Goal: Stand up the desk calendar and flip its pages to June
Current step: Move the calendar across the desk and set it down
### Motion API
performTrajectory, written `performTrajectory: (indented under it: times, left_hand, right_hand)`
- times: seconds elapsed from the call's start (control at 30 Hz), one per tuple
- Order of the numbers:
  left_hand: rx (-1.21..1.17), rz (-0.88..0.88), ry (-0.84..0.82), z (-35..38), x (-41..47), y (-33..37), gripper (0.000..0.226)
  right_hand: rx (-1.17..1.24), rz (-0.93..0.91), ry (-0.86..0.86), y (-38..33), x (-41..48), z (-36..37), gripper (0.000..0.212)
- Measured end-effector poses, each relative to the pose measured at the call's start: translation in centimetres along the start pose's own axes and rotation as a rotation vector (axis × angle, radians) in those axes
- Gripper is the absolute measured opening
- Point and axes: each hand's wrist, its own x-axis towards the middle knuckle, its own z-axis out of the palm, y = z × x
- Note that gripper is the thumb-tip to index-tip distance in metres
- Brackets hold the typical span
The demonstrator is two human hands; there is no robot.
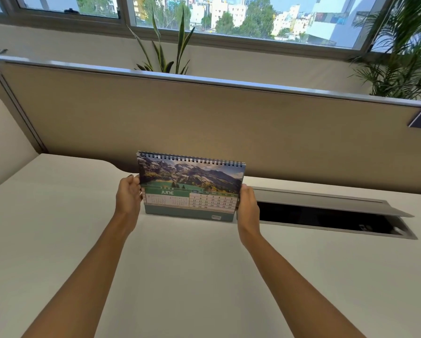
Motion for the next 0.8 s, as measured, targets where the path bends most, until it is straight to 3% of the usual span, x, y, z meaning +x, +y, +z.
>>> performTrajectory:
  times: [0.27, 0.8]
  left_hand:
    - [0.087, -0.019, 0.039, -0.3, -0.3, -1.3, 0.041]
    - [0.142, -0.074, 0.107, 1.0, 0.6, -3.4, 0.029]
  right_hand:
    - [-0.015, 0.005, -0.027, 2.0, -0.6, -0.3, 0.036]
    - [-0.009, 0.066, -0.036, 2.8, 1.1, 0.4, 0.042]
